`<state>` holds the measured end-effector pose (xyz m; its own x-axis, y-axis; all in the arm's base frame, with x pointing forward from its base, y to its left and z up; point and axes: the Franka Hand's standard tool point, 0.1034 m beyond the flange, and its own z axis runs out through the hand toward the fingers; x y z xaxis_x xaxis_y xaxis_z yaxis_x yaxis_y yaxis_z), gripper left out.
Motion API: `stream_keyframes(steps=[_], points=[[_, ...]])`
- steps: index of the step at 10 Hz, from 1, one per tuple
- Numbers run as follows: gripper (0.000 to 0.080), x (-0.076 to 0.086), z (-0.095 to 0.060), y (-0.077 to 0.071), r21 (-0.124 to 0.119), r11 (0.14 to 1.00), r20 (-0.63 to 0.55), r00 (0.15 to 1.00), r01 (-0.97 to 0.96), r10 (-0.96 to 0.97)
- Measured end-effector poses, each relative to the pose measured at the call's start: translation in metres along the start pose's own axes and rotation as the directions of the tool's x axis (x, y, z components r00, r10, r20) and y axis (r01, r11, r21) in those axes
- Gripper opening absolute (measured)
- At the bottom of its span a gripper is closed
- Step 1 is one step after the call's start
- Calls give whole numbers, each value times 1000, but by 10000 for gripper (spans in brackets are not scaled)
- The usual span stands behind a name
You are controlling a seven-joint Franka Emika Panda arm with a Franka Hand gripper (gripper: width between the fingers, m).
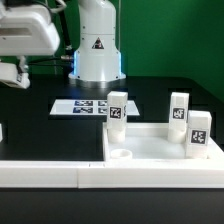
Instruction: Assemble square table
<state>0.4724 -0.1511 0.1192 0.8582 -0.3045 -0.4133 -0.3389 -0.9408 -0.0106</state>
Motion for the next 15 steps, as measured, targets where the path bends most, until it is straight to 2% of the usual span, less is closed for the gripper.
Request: stream_keyframes(steps=[1,2,4,6,8,9,10,11,13,14,15], points=[[291,10,-7,-35,-12,999,-52,998,-48,47],[291,27,-16,-61,-21,996,-118,990,-84,81],[291,43,-46,-89,-25,997,-202,977,-79,72],[291,46,-37,-88,-7,997,-322,944,-75,69],[291,54,-40,-94,2,998,-449,892,-58,53],[291,55,-37,-100,10,998,-523,850,-57,54],[291,52,-25,-113,34,996,-588,805,-79,84],[291,56,-20,-138,86,990,-656,741,-114,143],[291,64,-24,-193,167,974,-692,684,-157,228],[291,67,-26,-196,169,978,-754,623,-120,207],[291,64,-18,-196,166,979,-755,622,-122,206]])
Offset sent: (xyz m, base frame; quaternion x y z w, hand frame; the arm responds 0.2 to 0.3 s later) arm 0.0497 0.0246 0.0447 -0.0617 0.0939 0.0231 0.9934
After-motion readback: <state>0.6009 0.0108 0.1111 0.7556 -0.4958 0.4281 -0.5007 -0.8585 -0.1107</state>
